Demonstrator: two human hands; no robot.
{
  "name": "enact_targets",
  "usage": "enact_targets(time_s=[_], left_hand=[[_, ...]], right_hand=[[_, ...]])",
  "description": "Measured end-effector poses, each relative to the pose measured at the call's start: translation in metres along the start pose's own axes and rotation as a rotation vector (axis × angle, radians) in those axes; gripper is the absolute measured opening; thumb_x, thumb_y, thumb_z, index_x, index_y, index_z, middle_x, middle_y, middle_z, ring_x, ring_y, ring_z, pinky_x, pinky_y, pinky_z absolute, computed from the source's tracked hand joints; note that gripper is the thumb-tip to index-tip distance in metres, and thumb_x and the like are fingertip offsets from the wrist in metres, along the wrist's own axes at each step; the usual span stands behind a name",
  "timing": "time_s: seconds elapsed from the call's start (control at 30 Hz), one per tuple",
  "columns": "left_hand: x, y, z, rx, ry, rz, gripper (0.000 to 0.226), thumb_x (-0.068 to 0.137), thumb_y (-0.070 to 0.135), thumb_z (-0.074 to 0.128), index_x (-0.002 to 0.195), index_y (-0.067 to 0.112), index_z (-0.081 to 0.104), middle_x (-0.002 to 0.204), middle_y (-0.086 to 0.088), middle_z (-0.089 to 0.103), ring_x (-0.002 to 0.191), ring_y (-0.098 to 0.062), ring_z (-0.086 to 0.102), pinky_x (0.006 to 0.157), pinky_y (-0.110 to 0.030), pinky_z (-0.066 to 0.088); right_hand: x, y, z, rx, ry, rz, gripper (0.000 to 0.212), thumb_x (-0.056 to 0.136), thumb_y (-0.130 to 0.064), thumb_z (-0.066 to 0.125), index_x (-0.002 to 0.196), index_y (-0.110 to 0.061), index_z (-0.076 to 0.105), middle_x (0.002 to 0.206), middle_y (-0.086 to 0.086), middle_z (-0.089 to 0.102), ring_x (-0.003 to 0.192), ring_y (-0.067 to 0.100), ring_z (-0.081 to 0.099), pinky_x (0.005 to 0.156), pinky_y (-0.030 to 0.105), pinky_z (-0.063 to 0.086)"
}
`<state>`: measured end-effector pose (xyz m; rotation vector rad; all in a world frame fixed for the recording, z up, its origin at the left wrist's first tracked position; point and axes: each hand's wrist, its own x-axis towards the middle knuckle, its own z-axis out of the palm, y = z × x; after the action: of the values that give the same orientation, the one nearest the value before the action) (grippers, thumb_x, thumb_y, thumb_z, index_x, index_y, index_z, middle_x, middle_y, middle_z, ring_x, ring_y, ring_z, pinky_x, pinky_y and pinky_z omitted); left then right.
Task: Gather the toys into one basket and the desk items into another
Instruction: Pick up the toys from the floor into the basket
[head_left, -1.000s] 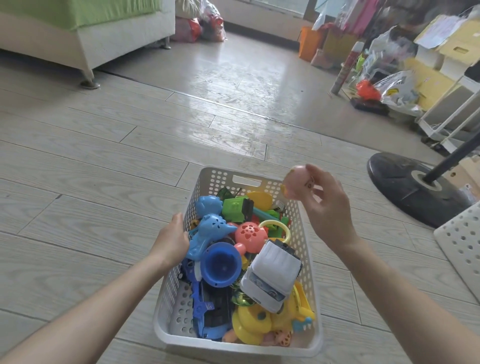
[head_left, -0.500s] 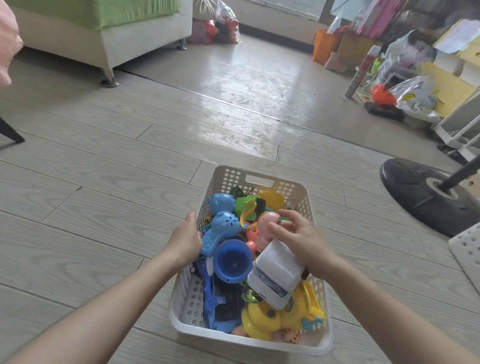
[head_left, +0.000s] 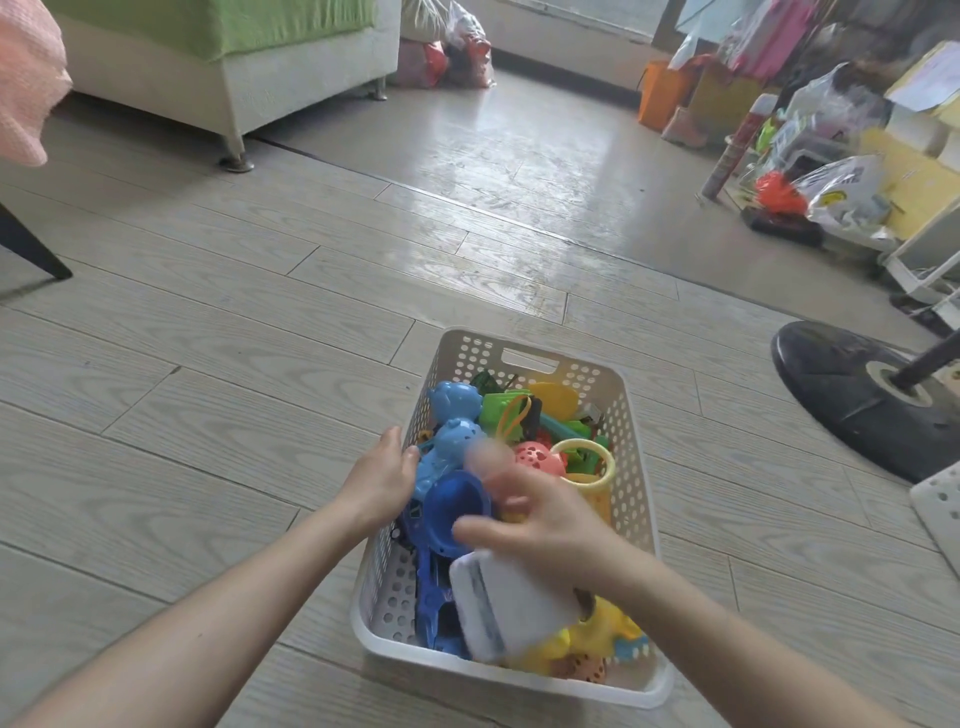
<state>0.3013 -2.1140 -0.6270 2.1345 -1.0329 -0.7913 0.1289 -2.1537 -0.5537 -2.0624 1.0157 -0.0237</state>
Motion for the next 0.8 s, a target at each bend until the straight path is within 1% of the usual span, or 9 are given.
enact_targets(time_s=[0.07,0.1,0.23,0.33,0.43,0.5,0.6,0.7,0.8], left_hand=[[-0.001,0.001,0.0,0.002,-0.004,-0.007,0.036,0.098,0.02,0.034,0.129,0.001,0.039,0.126,-0.021,0.053,0.117,-0.036,0.049,0.092,-0.037,0.036],[-0.001,0.001,-0.001,0.0,-0.004,-0.008,0.036,0.098,0.02,0.034,0.128,0.001,0.039,0.125,-0.021,0.054,0.116,-0.036,0.049,0.092,-0.037,0.037],[-0.001,-0.001,0.0,-0.023,-0.003,-0.026,0.033,0.097,0.019,0.037,0.125,0.003,0.042,0.121,-0.019,0.057,0.112,-0.035,0.052,0.091,-0.038,0.039],[-0.006,0.001,0.001,-0.045,0.008,-0.038,0.038,0.092,0.016,0.046,0.127,0.005,0.041,0.123,-0.015,0.056,0.113,-0.032,0.051,0.09,-0.033,0.039],[-0.013,0.002,0.001,-0.058,0.011,-0.042,0.05,0.085,0.006,0.048,0.134,0.008,0.036,0.125,-0.015,0.054,0.113,-0.031,0.051,0.084,-0.029,0.038],[-0.018,0.002,0.001,-0.069,0.009,-0.065,0.054,0.082,0.001,0.046,0.134,0.01,0.034,0.123,-0.015,0.055,0.111,-0.031,0.051,0.078,-0.026,0.035],[-0.021,0.002,0.0,-0.108,0.018,-0.064,0.052,0.082,-0.001,0.044,0.132,0.013,0.038,0.119,-0.013,0.058,0.105,-0.029,0.053,0.077,-0.026,0.035],[-0.023,0.003,-0.001,-0.166,0.016,-0.058,0.049,0.082,0.0,0.043,0.128,0.016,0.043,0.118,-0.01,0.059,0.102,-0.025,0.054,0.078,-0.026,0.037],[-0.022,0.002,-0.002,-0.229,0.023,-0.066,0.051,0.082,-0.002,0.041,0.128,0.018,0.045,0.119,-0.007,0.059,0.102,-0.022,0.054,0.078,-0.025,0.038]], right_hand=[[-0.003,-0.005,0.012,-0.201,-0.067,-0.002,0.064,0.072,-0.055,0.067,0.122,-0.018,0.055,0.117,-0.004,0.052,0.104,0.011,0.05,0.089,0.024,0.044],[-0.002,-0.007,0.016,-0.206,-0.029,-0.01,0.061,0.075,-0.054,0.066,0.122,-0.017,0.055,0.113,-0.005,0.05,0.102,0.009,0.047,0.087,0.021,0.041],[-0.001,-0.007,0.027,-0.06,0.154,-0.049,0.029,0.087,-0.038,0.056,0.103,-0.015,0.063,0.094,-0.004,0.057,0.089,0.011,0.054,0.08,0.024,0.044],[0.001,-0.001,0.021,0.061,0.168,-0.049,0.022,0.089,-0.034,0.055,0.09,-0.014,0.064,0.083,-0.003,0.063,0.078,0.009,0.058,0.069,0.019,0.044],[0.007,0.016,0.0,0.143,0.346,-0.061,0.015,0.091,-0.022,0.056,0.081,-0.014,0.063,0.072,-0.006,0.063,0.065,-0.002,0.059,0.059,0.01,0.044],[0.013,0.037,-0.014,0.015,0.518,-0.052,0.01,0.091,-0.015,0.056,0.09,-0.012,0.066,0.081,-0.004,0.064,0.075,0.004,0.06,0.067,0.012,0.046],[0.017,0.066,-0.026,-0.098,0.674,0.026,0.02,0.089,-0.009,0.056,0.108,-0.004,0.062,0.103,0.007,0.063,0.097,0.018,0.057,0.083,0.022,0.039],[0.014,0.092,-0.032,-0.093,0.681,0.168,0.039,0.089,-0.013,0.057,0.126,-0.001,0.05,0.125,0.012,0.056,0.115,0.025,0.052,0.094,0.032,0.04],[0.014,0.106,-0.032,0.195,0.579,0.411,0.051,0.088,-0.026,0.059,0.131,-0.004,0.043,0.125,0.015,0.056,0.111,0.03,0.057,0.092,0.046,0.049]])
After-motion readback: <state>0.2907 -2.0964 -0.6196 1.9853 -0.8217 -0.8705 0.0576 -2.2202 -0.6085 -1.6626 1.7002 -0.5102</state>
